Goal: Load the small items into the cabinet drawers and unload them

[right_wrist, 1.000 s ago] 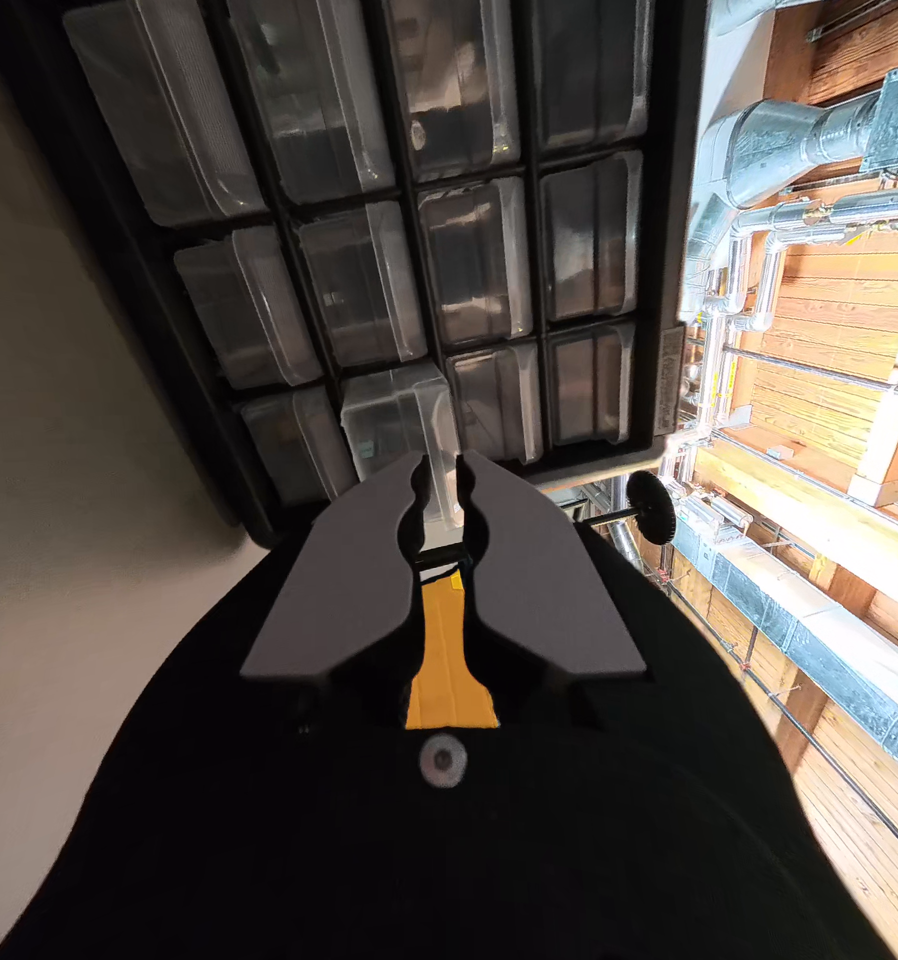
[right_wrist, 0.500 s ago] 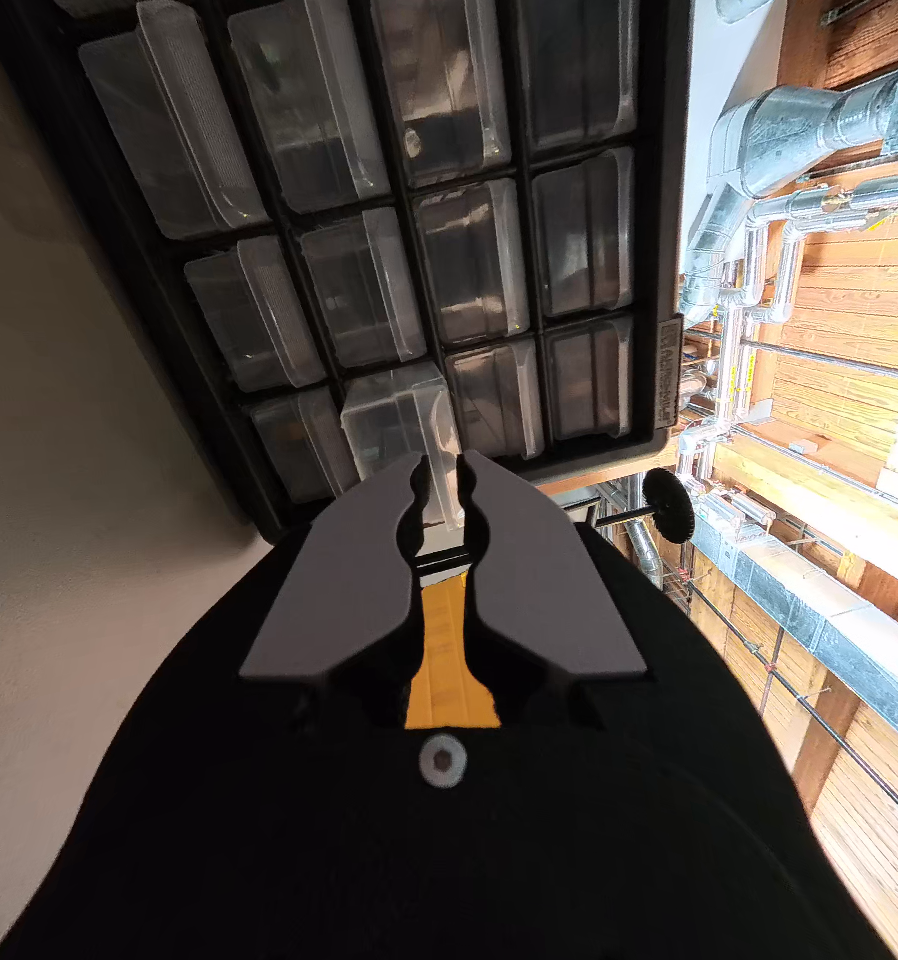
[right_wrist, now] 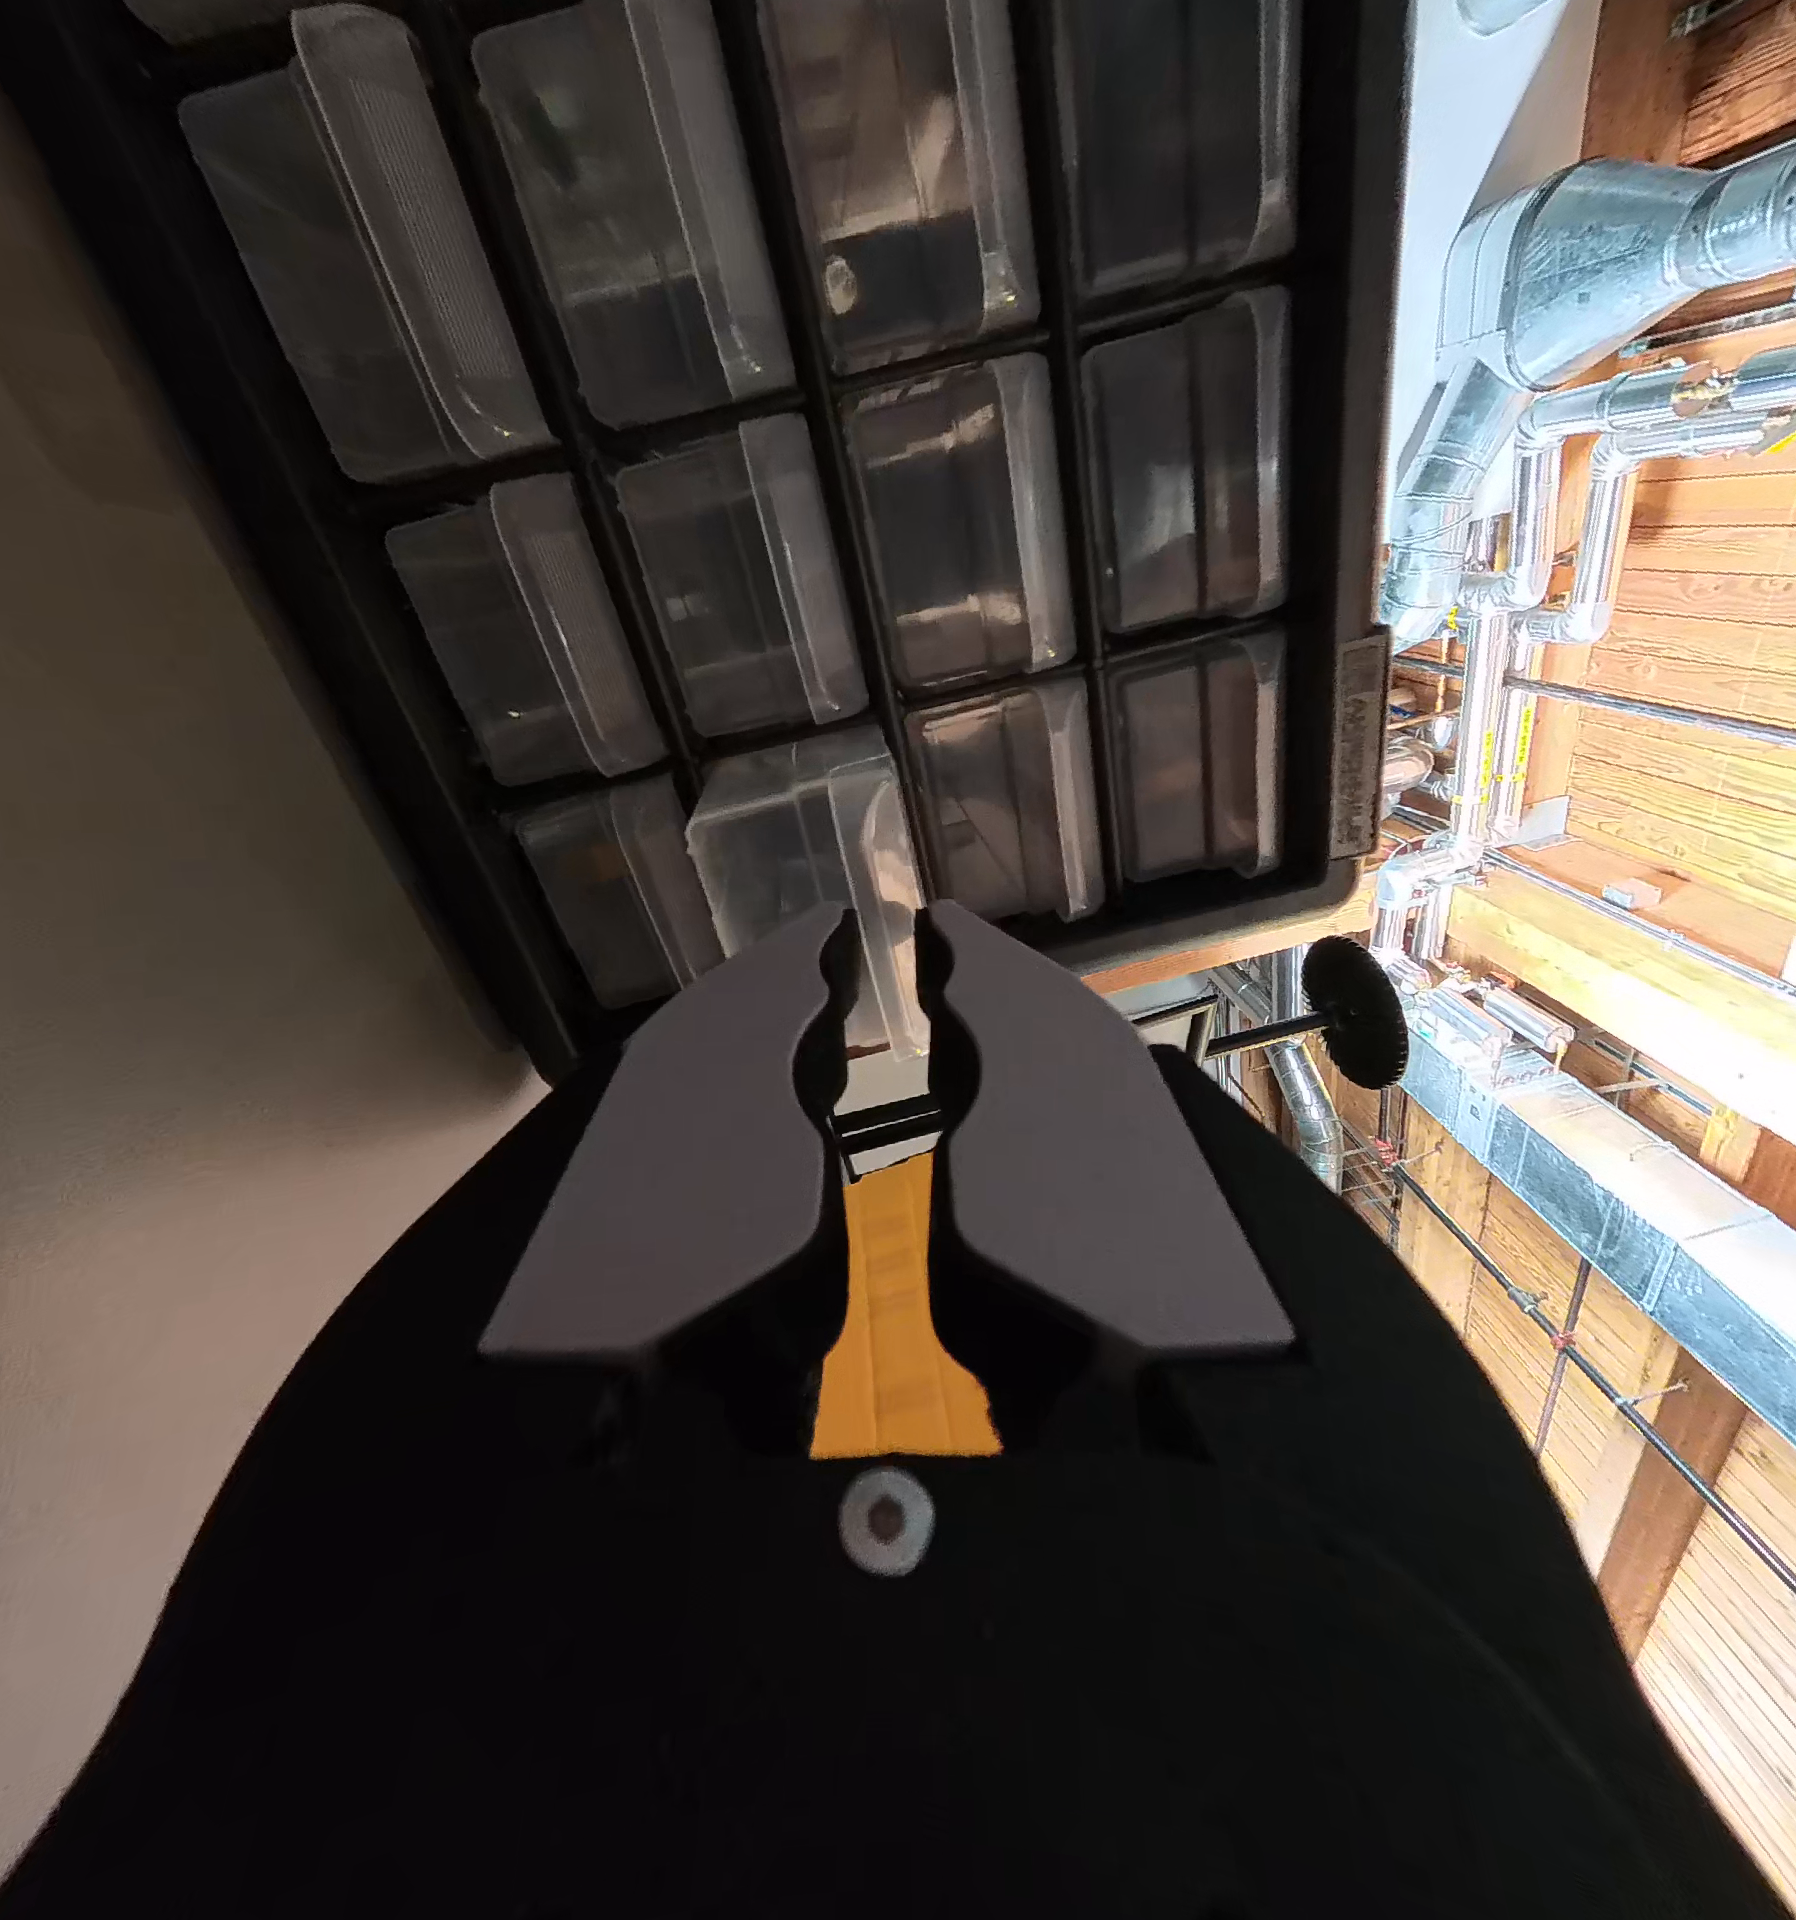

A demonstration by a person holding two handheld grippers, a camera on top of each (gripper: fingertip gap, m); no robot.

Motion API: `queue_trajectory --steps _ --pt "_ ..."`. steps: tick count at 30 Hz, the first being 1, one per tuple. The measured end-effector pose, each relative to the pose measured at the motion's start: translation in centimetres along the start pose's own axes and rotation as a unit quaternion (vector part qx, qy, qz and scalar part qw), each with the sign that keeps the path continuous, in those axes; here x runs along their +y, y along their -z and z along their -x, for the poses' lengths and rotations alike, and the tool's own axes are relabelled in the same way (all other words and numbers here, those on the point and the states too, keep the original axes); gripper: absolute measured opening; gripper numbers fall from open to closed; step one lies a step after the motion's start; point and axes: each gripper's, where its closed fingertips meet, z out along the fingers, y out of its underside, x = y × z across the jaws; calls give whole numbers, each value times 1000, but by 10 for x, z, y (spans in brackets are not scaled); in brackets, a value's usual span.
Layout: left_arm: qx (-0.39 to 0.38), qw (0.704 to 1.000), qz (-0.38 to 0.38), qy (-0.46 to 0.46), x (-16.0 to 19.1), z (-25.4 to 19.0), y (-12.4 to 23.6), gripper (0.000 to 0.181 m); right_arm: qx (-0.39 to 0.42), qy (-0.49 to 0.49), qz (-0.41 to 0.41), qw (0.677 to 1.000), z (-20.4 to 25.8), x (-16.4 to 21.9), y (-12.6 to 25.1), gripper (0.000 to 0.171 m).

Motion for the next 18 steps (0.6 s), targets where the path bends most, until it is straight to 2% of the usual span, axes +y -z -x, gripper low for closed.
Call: queue_trajectory --steps 5,9,14,18 --pt "-11 1000 -6 2 -3 2 14 10 0 1 -1 1000 0 0 0 11" --pt "-41 999 -35 9 -12 6 44 11 -1 0 -1 1000 0 0 0 11" --pt "-72 991 -116 15 -32 -5 123 11 -2 -5 -1 1000 0 0 0 11" --pt "-41 974 -221 -29 -56 -53 188 10 -4 -10 0 1000 0 0 0 11"
